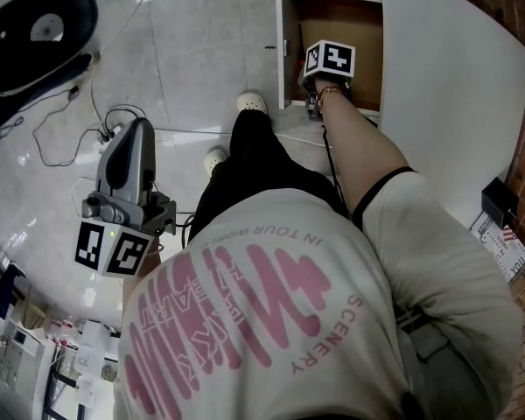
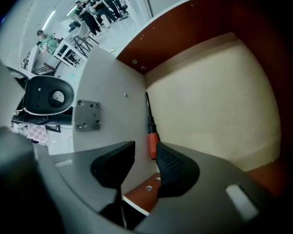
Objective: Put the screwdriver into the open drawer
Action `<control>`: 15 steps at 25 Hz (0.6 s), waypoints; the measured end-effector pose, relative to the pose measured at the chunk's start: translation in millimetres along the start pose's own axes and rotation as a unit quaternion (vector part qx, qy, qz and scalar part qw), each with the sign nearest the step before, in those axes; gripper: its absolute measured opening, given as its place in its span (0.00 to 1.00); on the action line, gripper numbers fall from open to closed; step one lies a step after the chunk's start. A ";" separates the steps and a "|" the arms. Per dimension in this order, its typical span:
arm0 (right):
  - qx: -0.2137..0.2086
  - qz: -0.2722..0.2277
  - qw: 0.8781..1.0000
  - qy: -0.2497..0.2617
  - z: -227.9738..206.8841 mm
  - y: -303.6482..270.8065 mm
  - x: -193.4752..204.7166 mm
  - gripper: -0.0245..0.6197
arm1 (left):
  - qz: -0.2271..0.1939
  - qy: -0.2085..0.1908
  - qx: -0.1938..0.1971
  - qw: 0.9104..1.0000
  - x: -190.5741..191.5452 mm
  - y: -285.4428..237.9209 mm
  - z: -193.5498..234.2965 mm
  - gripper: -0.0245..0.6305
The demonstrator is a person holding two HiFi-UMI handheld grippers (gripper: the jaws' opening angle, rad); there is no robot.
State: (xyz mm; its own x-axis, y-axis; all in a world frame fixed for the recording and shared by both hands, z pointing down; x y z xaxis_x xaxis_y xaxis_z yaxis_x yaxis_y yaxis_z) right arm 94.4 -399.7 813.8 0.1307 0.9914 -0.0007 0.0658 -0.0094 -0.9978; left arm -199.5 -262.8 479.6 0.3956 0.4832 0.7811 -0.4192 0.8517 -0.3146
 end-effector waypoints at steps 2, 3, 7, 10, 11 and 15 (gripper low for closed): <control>-0.001 -0.027 1.000 0.008 4.6 16.2 0.8 0.26 | -0.010 -0.006 0.005 1.000 -5.2 10.4 -2.9 0.04; -0.002 -0.046 0.999 0.011 7.2 26.0 -1.0 0.25 | -0.017 -0.010 0.009 1.000 -8.8 14.9 -3.8 0.04; -0.013 -0.114 0.993 0.002 16.5 69.1 -1.7 0.24 | -0.045 -0.018 0.033 0.998 -20.5 33.4 -9.7 0.04; -0.023 -0.153 0.988 0.002 25.4 106.4 10.0 0.24 | -0.063 -0.021 0.052 0.996 -24.6 50.5 -19.3 0.04; -0.026 -0.170 0.985 0.003 28.6 119.6 13.3 0.23 | -0.070 -0.024 0.059 0.995 -26.9 55.7 -22.4 0.04; -0.039 -0.256 0.966 -0.020 39.9 176.8 38.7 0.15 | -0.093 -0.035 0.073 0.992 -37.8 82.0 -31.4 0.04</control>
State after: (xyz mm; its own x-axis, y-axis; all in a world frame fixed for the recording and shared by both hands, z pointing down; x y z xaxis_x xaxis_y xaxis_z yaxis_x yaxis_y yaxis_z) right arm 71.5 -357.8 634.7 0.0237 0.8727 0.4876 0.1854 0.4754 -0.8600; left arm -223.2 -204.9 407.4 0.4211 0.2999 0.8560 -0.4607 0.8837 -0.0830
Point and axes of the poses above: the fingertips, and each gripper's own axes: y backward along the fingers, z to its left, x out of its underside, the point moved 4 cm from there along y, backward along the fingers, and after that the axes turned 10 degrees about x, right-handed, at the moved point
